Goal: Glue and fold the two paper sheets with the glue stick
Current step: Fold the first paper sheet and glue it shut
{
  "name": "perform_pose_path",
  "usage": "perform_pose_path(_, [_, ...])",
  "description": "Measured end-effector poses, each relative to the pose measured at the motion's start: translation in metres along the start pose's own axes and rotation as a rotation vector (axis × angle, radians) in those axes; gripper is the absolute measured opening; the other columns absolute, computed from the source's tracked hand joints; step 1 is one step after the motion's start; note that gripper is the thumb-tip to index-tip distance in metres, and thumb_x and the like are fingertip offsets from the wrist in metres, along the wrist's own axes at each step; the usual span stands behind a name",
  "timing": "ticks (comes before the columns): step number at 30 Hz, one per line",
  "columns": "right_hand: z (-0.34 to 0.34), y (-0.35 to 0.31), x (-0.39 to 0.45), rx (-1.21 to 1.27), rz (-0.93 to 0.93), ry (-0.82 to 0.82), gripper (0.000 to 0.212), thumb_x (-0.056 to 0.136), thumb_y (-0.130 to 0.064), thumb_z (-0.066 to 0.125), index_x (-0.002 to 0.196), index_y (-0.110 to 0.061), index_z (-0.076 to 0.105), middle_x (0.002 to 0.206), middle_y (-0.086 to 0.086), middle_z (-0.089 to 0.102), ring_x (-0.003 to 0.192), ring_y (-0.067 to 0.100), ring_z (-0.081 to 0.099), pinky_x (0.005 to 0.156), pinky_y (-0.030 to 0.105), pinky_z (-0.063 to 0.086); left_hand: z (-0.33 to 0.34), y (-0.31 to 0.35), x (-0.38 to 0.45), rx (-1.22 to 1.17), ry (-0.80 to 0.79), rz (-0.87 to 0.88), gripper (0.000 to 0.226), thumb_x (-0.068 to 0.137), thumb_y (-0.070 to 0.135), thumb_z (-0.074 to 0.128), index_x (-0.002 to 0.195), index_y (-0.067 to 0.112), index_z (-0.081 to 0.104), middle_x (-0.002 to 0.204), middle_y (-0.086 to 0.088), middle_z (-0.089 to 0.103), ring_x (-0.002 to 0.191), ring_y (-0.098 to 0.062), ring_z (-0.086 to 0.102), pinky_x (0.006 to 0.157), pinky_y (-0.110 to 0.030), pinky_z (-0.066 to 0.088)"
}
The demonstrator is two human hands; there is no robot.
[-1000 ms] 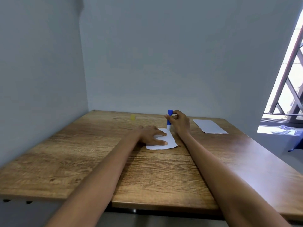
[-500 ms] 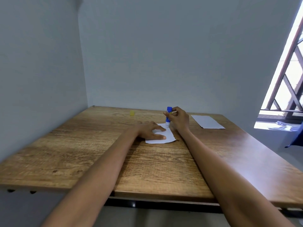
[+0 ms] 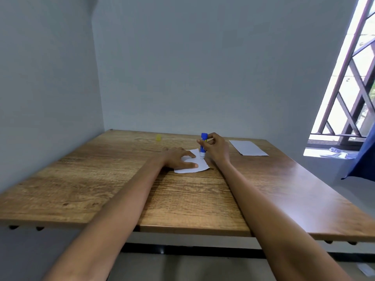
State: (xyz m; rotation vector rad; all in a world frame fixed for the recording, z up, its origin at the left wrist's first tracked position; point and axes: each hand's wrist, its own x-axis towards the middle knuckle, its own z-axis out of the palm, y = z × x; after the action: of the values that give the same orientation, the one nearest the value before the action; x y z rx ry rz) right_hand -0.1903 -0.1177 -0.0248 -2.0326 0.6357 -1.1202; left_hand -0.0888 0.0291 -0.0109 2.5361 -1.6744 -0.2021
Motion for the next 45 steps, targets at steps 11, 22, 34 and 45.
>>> perform_pose_path(11, [-0.016, -0.011, -0.029, 0.000, -0.006, -0.006, 0.031, 0.074, -0.044, 0.075, 0.090, -0.020, 0.064, 0.068, -0.010, 0.061, 0.062, 0.004, 0.054, 0.055, 0.020, 0.039, 0.005, 0.001, -0.005, 0.015, 0.048, -0.086, 0.066, 0.084, 0.072, 0.037, 0.142, 0.040, 0.034, 0.156, -0.008, 0.026, 0.142, -0.030, 0.024, 0.114, -0.056, 0.017])
perform_pose_path(22, [-0.031, -0.015, -0.049, 0.019, -0.009, 0.032, 0.024, 0.073, -0.041, 0.077, 0.082, -0.025, 0.062, 0.067, -0.010, 0.061, 0.061, 0.003, 0.054, 0.057, 0.020, 0.043, 0.004, 0.009, -0.016, 0.058, 0.069, -0.125, 0.065, 0.086, 0.070, 0.035, 0.143, 0.038, 0.033, 0.157, -0.008, 0.023, 0.143, -0.031, 0.021, 0.114, -0.059, 0.012])
perform_pose_path(34, [-0.042, -0.015, -0.042, 0.230, 0.120, 0.245, 0.028, 0.078, -0.042, 0.072, 0.093, -0.020, 0.067, 0.081, -0.005, 0.065, 0.078, 0.011, 0.060, 0.074, 0.026, 0.046, 0.005, 0.004, -0.013, 0.012, 0.075, -0.096, 0.062, 0.086, 0.070, 0.036, 0.140, 0.040, 0.037, 0.156, -0.006, 0.026, 0.142, -0.029, 0.025, 0.114, -0.058, 0.012])
perform_pose_path(45, [-0.028, -0.017, 0.001, 0.346, 0.215, 0.008, 0.018, 0.078, -0.024, 0.069, 0.087, -0.017, 0.054, 0.092, 0.005, 0.067, 0.076, 0.013, 0.060, 0.074, 0.030, 0.050, -0.006, -0.001, -0.002, -0.058, 0.088, -0.006, 0.048, 0.096, 0.055, 0.030, 0.132, 0.031, 0.051, 0.143, -0.004, 0.045, 0.131, -0.025, 0.040, 0.111, -0.049, 0.020])
